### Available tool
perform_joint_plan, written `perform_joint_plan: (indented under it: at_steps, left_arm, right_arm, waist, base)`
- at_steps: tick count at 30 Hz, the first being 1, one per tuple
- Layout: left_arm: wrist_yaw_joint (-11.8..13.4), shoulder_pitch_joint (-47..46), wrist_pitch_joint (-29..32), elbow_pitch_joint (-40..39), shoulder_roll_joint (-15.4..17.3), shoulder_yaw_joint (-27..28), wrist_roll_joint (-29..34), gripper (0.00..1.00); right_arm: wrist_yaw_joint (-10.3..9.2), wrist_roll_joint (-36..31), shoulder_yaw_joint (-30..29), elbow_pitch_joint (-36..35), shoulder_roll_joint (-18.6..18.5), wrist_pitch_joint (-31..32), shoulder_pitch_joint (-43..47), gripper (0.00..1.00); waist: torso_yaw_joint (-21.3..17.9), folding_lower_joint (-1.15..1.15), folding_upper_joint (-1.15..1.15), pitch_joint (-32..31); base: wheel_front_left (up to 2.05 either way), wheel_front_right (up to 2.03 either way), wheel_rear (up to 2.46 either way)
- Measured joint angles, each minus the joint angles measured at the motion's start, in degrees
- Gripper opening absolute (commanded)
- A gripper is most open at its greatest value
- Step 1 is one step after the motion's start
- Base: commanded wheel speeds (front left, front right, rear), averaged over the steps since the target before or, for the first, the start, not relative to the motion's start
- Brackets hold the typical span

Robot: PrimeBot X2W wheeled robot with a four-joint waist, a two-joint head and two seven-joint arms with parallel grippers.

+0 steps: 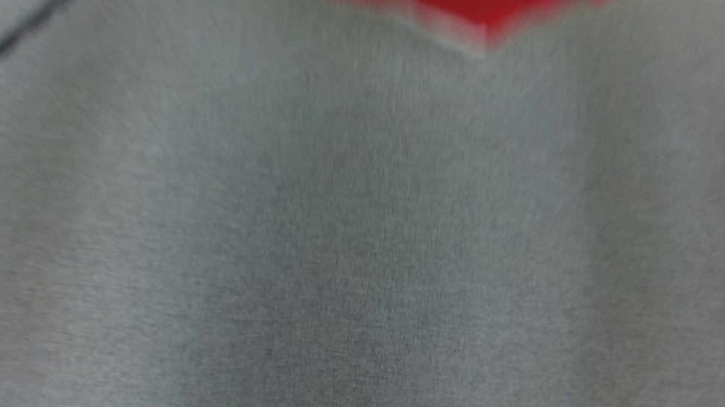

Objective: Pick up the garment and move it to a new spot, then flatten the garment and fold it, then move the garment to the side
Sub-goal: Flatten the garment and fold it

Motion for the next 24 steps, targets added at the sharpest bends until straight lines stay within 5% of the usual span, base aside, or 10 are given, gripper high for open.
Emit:
perform_joint_plan:
  at_steps: [3, 10, 16, 24]
  left_arm:
    - [-0.5, -5.9, -10.8, 1.3, 1.6, -3.8, 5.2, 0.00]
    - [-0.5, -9.9, -26.5, 3.8, 5.5, -16.0, 1.1, 0.00]
    - [-0.5, -5.7, -30.2, 0.0, 10.2, -26.0, -7.5, 0.00]
    - [-0.5, 8.3, -30.6, -18.5, 18.3, -35.2, -18.1, 0.00]
  right_arm:
    - [0.00, -3.9, -2.0, 5.2, 2.6, -5.4, -6.3, 0.00]
    - [0.00, -9.0, -3.6, 12.8, 7.9, -11.4, -11.1, 0.00]
    - [0.00, -9.0, -3.0, 14.8, 9.3, -11.9, -5.9, 0.00]
    - [0.00, -4.5, -1.0, 6.0, 3.8, -12.1, 10.5, 0.00]
  waist:
    - [-0.4, 0.00, 0.01, 4.6]
    - [-1.3, 0.02, 0.01, 14.7]
    - [-1.9, 0.01, 0.01, 21.2]
    - [-1.8, -0.03, 0.00, 22.2]
  base:
    - [0.00, 0.00, 0.00]
    - [0.00, 0.00, 0.00]
    - [0.00, 0.00, 0.00]
    - [0.00, 0.00, 0.00]
